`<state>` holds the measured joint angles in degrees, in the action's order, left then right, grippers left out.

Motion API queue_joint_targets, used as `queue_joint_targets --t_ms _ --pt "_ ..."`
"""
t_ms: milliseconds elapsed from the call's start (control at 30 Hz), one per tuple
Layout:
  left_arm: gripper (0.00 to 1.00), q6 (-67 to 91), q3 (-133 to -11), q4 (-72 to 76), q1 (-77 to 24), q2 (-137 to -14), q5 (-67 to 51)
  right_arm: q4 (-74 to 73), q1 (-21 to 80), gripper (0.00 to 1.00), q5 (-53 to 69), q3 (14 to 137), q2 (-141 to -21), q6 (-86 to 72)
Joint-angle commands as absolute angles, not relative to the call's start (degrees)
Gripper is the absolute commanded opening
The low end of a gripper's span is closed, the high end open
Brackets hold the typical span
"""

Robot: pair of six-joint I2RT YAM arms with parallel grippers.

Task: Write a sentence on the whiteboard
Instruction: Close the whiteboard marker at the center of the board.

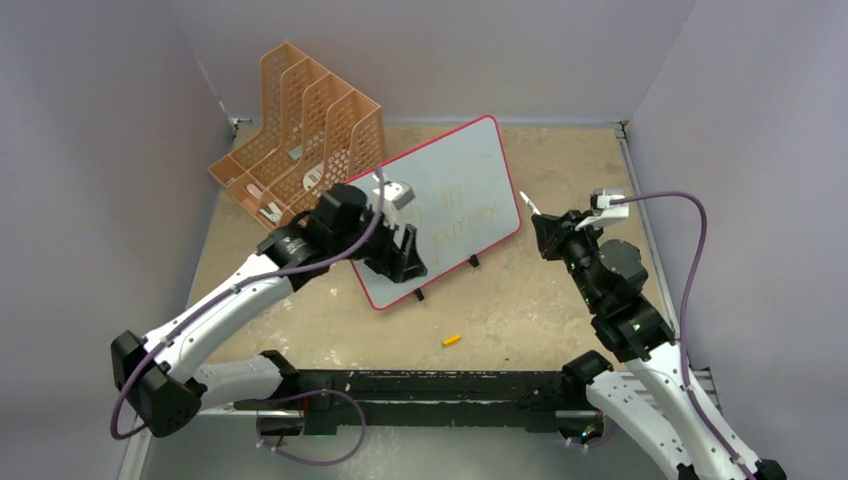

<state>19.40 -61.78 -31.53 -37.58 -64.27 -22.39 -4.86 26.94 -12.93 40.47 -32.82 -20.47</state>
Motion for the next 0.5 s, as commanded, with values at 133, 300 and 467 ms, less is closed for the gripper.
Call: queue_joint_targets --t_ms 133,300,467 --pt "0.66 21.28 -64.71 -33.06 -54.98 -72.60 -7.79 -2.55 27.03 0.00 -14.98 39.97 -30.63 -19.67" --pt "0.64 20.89 -62.25 -31.40 -63.65 -77.06 -3.77 -2.05 26.98 0.00 -16.21 39.37 -29.96 -19.93" --pt "0.61 20.06 -61.72 -30.35 -66.55 -82.50 -2.31 -2.22 26.99 0.00 -18.22 39.48 -29.56 -20.11"
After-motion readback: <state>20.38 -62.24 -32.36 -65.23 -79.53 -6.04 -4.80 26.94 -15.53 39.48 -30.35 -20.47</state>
